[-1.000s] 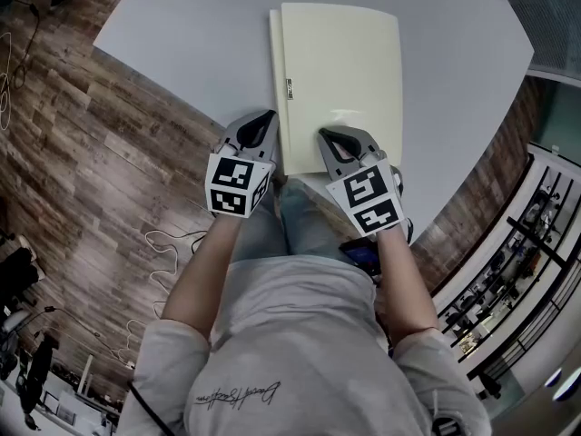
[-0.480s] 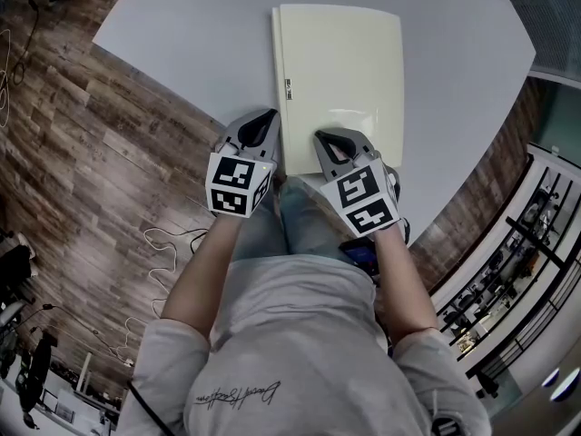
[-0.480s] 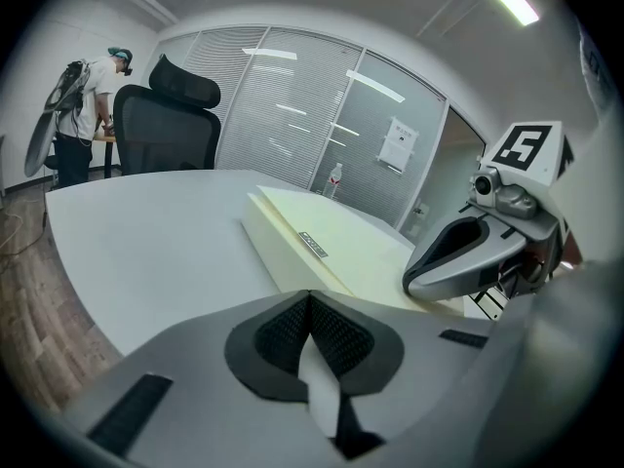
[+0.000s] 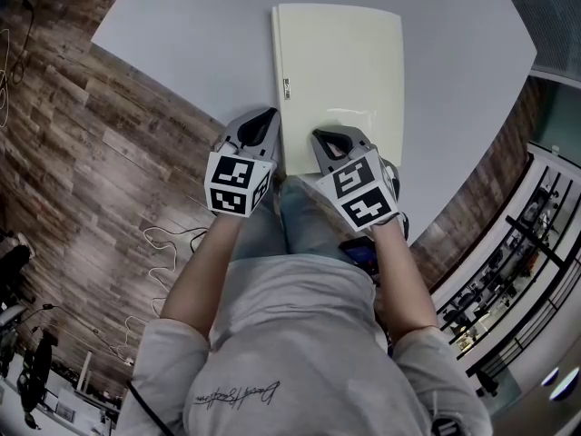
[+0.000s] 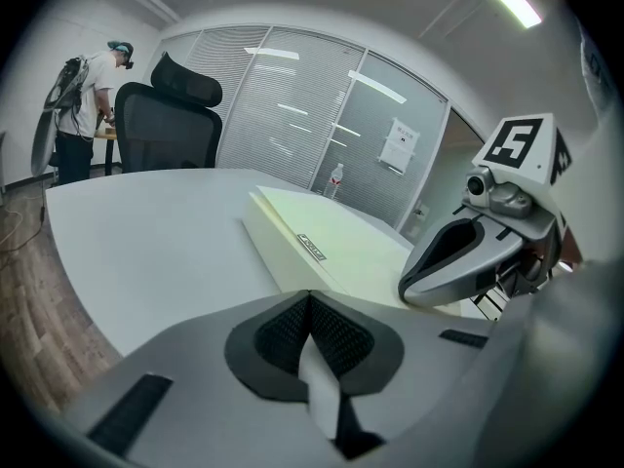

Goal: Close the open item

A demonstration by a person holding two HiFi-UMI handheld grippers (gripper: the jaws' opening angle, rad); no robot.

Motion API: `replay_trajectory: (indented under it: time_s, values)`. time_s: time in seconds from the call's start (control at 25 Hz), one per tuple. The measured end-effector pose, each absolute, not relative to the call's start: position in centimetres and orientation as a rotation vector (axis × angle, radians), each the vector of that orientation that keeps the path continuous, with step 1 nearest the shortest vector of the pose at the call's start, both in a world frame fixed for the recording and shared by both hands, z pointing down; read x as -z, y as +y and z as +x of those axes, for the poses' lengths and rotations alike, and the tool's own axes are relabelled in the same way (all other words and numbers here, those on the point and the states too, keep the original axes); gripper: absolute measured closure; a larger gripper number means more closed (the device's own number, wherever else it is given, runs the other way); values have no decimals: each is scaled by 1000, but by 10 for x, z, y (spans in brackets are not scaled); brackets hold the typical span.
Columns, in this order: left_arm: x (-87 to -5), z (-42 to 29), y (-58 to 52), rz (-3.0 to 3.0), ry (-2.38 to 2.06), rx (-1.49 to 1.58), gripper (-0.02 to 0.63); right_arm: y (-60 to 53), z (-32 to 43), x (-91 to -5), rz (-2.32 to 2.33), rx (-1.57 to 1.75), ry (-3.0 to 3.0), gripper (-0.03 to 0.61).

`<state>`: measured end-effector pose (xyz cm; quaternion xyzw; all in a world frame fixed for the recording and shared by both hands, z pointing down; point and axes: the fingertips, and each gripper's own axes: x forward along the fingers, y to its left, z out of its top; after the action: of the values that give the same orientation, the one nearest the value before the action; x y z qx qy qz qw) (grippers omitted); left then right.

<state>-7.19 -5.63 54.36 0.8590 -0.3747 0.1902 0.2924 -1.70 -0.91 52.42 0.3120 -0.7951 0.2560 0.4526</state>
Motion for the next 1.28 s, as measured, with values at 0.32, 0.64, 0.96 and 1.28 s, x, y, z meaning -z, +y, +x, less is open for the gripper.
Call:
replay_trajectory:
  time_s: [0.32, 0.64, 0.96, 1.28]
  values:
    - [-546, -72, -57, 2287, -996, -510, 604, -9, -19, -529, 722, -603, -1913, 566]
    - [-545, -71, -56, 2284, -1000, -509, 604, -7, -19, -531, 671, -601, -1874, 565]
    - [-550, -71, -57, 2279, -1005, -511, 604, -7, -19, -537, 663, -604, -1872, 566]
    - [-548, -72, -57, 2278, -1012, -515, 604, -7, -20, -535, 665, -617, -1878, 565]
